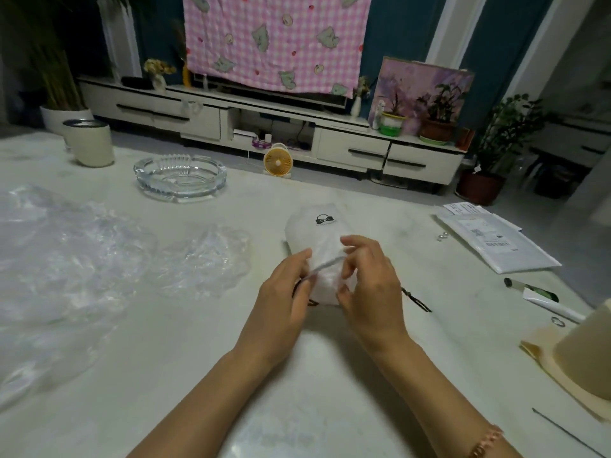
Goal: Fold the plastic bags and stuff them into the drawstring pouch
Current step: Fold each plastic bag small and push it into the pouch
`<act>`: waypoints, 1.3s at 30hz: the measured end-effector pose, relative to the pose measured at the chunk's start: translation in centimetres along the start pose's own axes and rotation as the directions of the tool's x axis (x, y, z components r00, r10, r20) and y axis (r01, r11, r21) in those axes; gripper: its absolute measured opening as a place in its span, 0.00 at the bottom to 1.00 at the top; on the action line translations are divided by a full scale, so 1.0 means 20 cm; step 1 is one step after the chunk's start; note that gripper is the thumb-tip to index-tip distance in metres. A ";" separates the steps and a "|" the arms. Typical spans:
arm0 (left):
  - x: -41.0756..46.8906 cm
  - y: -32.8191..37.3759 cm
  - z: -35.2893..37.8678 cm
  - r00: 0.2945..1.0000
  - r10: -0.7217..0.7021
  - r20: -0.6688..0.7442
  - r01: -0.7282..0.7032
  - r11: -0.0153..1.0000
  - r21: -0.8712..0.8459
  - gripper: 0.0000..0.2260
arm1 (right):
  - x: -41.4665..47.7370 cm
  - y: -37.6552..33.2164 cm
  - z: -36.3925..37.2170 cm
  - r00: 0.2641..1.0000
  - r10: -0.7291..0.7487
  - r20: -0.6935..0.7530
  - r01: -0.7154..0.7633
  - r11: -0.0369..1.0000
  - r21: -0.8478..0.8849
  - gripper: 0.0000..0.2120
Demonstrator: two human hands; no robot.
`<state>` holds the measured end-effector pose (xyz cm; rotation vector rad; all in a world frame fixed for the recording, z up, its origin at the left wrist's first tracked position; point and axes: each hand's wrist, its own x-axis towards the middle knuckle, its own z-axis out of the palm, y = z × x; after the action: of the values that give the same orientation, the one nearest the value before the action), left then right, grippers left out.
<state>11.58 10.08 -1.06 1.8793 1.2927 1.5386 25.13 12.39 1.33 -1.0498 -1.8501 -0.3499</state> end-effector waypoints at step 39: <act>-0.63 0.15 -0.45 0.915 0.188 0.356 -0.311 0.892 0.328 0.07 | -0.36 -0.47 -0.25 0.881 -0.158 0.446 0.063 0.973 0.221 0.12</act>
<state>4.95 -4.13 -2.98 2.5067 1.3012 1.0782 22.04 0.04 -0.41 -0.9419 -2.3225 0.0334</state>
